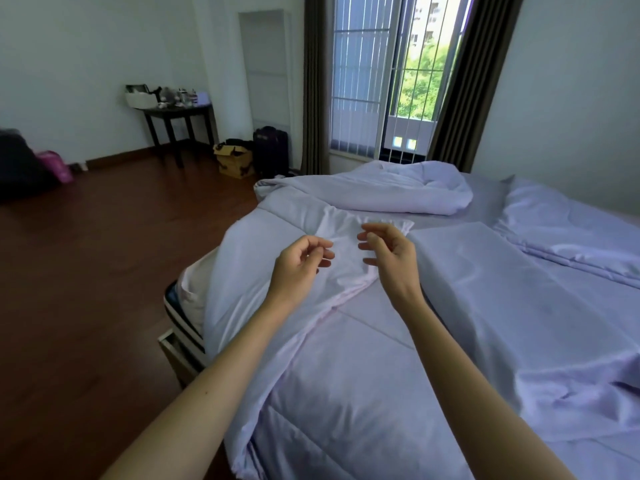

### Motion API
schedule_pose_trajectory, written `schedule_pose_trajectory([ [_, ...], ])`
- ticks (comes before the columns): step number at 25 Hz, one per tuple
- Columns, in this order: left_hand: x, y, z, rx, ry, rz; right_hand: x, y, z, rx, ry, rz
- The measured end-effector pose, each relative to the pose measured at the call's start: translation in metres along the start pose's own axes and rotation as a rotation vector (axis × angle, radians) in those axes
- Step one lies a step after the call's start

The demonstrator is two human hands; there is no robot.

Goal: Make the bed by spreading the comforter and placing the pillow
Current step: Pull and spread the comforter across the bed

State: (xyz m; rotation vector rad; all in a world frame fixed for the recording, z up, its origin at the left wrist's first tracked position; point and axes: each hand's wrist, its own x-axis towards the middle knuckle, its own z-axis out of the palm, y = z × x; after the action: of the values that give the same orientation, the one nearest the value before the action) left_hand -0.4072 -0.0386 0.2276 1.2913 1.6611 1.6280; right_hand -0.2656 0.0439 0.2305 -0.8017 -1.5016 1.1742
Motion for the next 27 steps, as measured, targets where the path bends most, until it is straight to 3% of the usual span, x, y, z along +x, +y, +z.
schedule_pose_trajectory([
  [12,0.133,-0.123,-0.007,0.139,-0.215,-0.260,0.126,0.103,0.009,-0.007,0.141,0.268],
  [16,0.170,-0.179,0.009,0.184,-0.350,-0.344,0.153,0.156,0.006,-0.089,0.229,0.351],
  [19,0.189,-0.234,0.019,0.356,-0.491,-0.398,0.166,0.208,0.009,-0.170,0.334,0.461],
  [22,0.189,-0.288,0.023,0.641,-0.638,-0.334,0.174,0.266,0.020,-0.293,0.367,0.594],
  [25,0.184,-0.335,0.015,0.958,-0.690,-0.099,0.172,0.313,0.029,-0.445,0.371,0.706],
  [27,0.191,-0.363,0.007,1.028,-0.672,0.007,0.168,0.335,0.036,-0.502,0.407,0.734],
])
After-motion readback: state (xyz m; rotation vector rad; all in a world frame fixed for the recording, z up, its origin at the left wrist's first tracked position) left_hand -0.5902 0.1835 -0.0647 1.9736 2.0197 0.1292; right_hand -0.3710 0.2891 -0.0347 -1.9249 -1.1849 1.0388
